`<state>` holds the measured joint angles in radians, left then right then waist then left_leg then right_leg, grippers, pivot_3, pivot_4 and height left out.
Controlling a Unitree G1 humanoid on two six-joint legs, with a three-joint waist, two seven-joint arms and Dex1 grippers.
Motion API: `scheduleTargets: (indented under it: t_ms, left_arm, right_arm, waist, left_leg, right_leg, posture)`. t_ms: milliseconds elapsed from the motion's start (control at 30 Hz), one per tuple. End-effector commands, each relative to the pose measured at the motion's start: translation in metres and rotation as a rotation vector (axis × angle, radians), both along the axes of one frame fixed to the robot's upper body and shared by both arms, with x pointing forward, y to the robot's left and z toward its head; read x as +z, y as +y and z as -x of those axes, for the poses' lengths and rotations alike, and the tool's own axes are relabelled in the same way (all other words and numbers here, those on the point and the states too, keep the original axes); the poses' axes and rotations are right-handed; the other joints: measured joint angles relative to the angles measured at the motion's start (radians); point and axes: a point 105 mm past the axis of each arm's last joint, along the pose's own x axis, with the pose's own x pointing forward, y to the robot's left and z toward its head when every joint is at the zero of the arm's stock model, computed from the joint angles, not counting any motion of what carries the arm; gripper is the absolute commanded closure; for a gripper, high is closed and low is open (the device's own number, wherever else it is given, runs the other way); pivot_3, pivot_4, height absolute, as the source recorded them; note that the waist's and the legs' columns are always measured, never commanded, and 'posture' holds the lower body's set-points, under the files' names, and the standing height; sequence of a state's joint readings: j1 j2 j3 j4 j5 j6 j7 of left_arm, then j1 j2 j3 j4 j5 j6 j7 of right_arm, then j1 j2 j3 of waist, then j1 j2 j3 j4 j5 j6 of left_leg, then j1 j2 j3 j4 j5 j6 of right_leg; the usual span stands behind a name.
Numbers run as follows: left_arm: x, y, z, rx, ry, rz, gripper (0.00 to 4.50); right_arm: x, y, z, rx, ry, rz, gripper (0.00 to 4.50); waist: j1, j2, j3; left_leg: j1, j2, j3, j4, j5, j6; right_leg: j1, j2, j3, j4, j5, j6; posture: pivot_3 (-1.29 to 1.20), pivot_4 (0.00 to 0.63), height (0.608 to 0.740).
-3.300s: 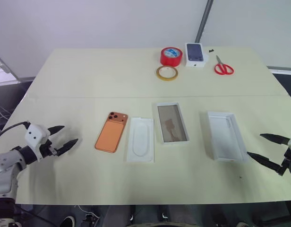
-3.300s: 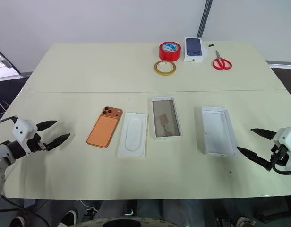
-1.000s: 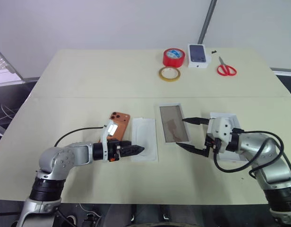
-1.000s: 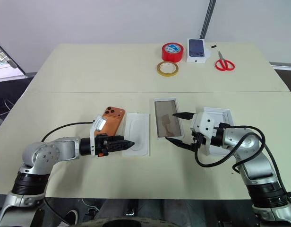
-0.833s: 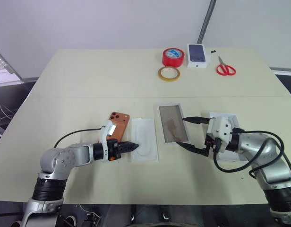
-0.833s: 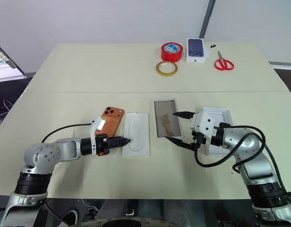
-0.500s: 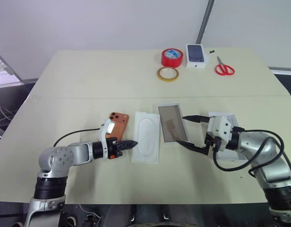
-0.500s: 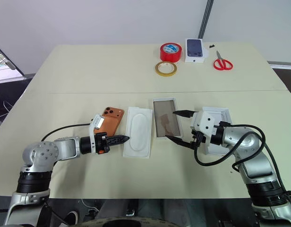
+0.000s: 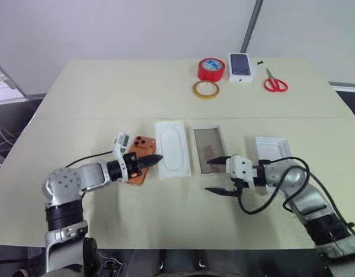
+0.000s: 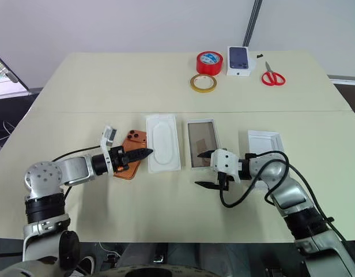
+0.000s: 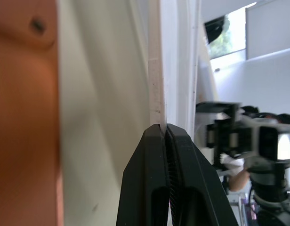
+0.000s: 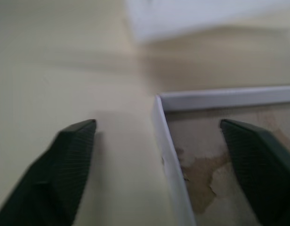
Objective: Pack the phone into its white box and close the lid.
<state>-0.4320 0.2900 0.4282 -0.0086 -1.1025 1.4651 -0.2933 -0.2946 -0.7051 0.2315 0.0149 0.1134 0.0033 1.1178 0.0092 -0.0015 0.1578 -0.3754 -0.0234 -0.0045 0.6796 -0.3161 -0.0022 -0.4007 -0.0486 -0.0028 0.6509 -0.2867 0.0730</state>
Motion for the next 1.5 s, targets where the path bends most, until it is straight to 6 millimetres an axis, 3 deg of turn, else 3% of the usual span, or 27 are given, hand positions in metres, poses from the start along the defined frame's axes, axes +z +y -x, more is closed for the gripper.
scheduleTargets:
  t_ms: [33,200,600,700,933,1100,1233,1433,1467,1500]
  left_arm:
    - [0.011,0.005,-0.008,0.059,-0.047,0.006,4.50]
    - [0.023,0.001,-0.012,0.065,-0.069,0.041,4.50]
    - [0.032,-0.026,-0.011,0.011,-0.093,0.059,4.50]
    - [0.027,-0.033,-0.013,0.001,-0.081,0.043,4.50]
    - [0.018,-0.039,-0.013,-0.036,-0.060,0.010,4.50]
    - [0.015,-0.046,-0.012,-0.069,-0.060,0.005,4.50]
    - [0.007,-0.053,-0.010,-0.096,-0.043,-0.004,4.50]
    - [0.007,-0.058,-0.013,-0.114,-0.041,0.009,4.50]
    - [0.007,-0.058,-0.013,-0.114,-0.041,0.006,3.87]
    - [0.006,-0.058,-0.014,-0.113,-0.051,-0.014,3.55]
  right_arm:
    - [0.000,-0.003,-0.002,0.041,-0.001,0.050,1.72]
    - [0.013,0.013,0.001,0.083,0.040,-0.050,4.33]
    - [0.021,0.055,0.012,0.123,0.055,-0.184,4.43]
    - [0.024,0.054,0.015,0.142,0.041,-0.182,3.52]
    - [0.042,0.032,0.029,0.138,0.030,-0.155,0.04]
    - [0.058,-0.001,0.038,0.052,0.042,-0.141,0.04]
    - [0.050,-0.035,0.018,-0.092,-0.016,-0.080,0.04]
    - [0.051,-0.027,0.012,-0.100,-0.064,-0.118,0.04]
    - [0.051,-0.025,0.012,-0.101,-0.068,-0.121,0.00]
    - [0.051,-0.024,0.011,-0.102,-0.074,-0.124,0.00]
  waist:
    - [0.000,0.000,0.000]
    - [0.000,-0.002,0.001]
    - [-0.001,-0.003,0.001]
    - [0.001,-0.003,0.001]
    - [0.003,-0.003,0.002]
    - [0.004,-0.004,0.002]
    - [0.001,-0.005,0.003]
    - [0.002,-0.005,0.003]
    - [0.003,-0.005,0.003]
    - [0.003,-0.006,0.004]
  left_leg:
    - [0.000,0.000,0.000,0.000,0.001,-0.001]
    - [0.000,0.000,0.000,0.000,0.002,-0.003]
    - [-0.001,0.000,0.000,0.000,0.002,-0.005]
    - [-0.001,0.000,0.000,0.000,0.002,-0.005]
    - [-0.002,-0.001,0.000,0.000,0.002,-0.005]
    - [-0.003,0.000,-0.001,0.000,0.000,-0.001]
    - [-0.003,0.000,-0.001,0.000,0.000,0.000]
    - [-0.003,0.000,-0.001,-0.001,0.002,-0.003]
    - [-0.003,0.000,-0.001,-0.001,0.002,-0.004]
    - [-0.003,0.000,-0.001,-0.001,0.002,-0.004]
  right_leg:
    - [0.000,0.000,0.000,0.000,0.000,0.000]
    - [0.000,0.000,0.000,0.000,0.000,0.000]
    - [-0.001,0.000,0.000,0.001,0.000,0.000]
    - [-0.001,0.000,0.000,0.001,0.000,0.000]
    - [-0.002,0.000,0.000,0.000,0.000,0.000]
    - [-0.002,0.000,0.000,0.000,0.000,0.000]
    - [-0.002,0.000,0.000,0.000,0.000,0.000]
    - [-0.004,0.001,0.000,0.000,0.000,0.000]
    - [-0.004,0.001,0.000,0.000,0.000,0.000]
    - [-0.004,0.001,0.000,0.000,0.000,0.000]
  posture:
    - [0.00,0.150,0.740]
    - [0.00,0.150,0.740]
    - [0.00,0.150,0.740]
    - [0.00,0.150,0.740]
    - [0.00,0.150,0.740]
    - [0.00,0.150,0.740]
    - [0.00,0.150,0.740]
    - [0.00,0.150,0.740]
    - [0.00,0.150,0.740]
    - [0.00,0.150,0.740]
